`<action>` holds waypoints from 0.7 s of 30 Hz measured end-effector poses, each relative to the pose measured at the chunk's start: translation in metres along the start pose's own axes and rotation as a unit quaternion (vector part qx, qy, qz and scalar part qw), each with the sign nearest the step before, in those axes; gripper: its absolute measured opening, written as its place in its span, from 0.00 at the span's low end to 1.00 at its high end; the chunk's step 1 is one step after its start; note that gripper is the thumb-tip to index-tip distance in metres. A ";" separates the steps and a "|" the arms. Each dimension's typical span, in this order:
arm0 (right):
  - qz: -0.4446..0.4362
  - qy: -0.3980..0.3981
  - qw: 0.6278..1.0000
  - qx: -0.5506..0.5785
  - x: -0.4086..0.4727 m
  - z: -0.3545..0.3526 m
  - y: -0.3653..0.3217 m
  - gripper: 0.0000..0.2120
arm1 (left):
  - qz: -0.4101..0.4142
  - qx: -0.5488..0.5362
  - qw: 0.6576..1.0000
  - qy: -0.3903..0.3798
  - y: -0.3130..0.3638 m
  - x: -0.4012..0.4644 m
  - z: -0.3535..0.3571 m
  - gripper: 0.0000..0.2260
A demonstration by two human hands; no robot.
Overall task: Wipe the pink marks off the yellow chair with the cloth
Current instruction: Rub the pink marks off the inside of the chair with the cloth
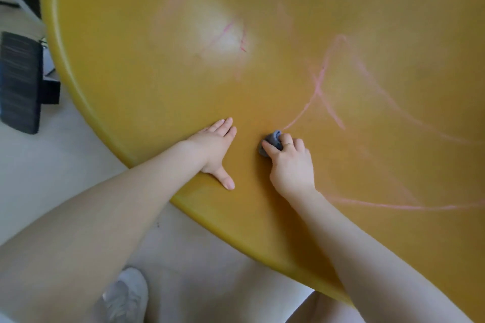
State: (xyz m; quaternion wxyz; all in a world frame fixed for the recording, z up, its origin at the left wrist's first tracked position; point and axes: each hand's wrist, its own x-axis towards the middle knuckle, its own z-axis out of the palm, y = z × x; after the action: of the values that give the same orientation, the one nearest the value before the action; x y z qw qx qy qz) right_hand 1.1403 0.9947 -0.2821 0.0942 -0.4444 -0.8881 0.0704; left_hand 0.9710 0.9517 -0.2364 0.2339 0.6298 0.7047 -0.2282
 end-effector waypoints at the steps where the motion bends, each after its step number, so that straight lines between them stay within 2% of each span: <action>1: -0.026 0.010 0.999 0.016 -0.010 0.000 -0.002 0.21 | -0.001 -0.001 1.000 0.002 0.000 -0.001 0.001 0.60; 4: -0.107 -0.007 0.994 0.030 -0.029 -0.004 -0.006 0.19 | 0.003 -0.006 1.000 0.006 -0.001 -0.005 0.003 0.58; 7: -0.145 -0.023 0.989 0.031 -0.021 -0.011 -0.001 0.14 | -0.001 -0.002 1.000 -0.002 0.003 -0.006 0.000 0.57; 9: -0.131 -0.035 0.991 -0.006 0.006 -0.012 0.005 0.13 | -0.007 0.008 1.000 -0.015 0.007 -0.004 -0.002 0.57; 11: -0.061 -0.039 0.997 -0.034 0.045 -0.006 0.016 0.15 | -0.007 0.017 1.000 -0.018 0.007 0.001 -0.004 0.58; 14: 0.060 -0.022 0.998 -0.017 0.080 -0.006 0.021 0.16 | 0.002 0.013 1.000 -0.021 0.004 0.003 -0.004 0.58; 16: 0.094 -0.007 0.996 0.010 0.080 0.000 0.019 0.16 | 0.012 0.020 0.999 -0.026 0.003 0.002 -0.003 0.58; 18: 0.065 0.029 0.997 0.022 0.062 0.006 0.013 0.14 | 0.030 0.045 0.998 -0.036 -0.001 0.003 -0.006 0.57; 21: -0.021 0.059 0.997 0.053 0.024 0.006 -0.003 0.09 | 0.074 0.099 0.992 -0.023 -0.021 0.010 -0.030 0.50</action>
State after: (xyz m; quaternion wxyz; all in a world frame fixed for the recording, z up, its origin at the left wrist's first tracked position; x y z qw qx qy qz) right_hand 1.1219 1.0121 -0.2850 0.1710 -0.4238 -0.8850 0.0887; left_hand 0.9481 0.9762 -0.2181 0.2027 0.6946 0.6247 -0.2934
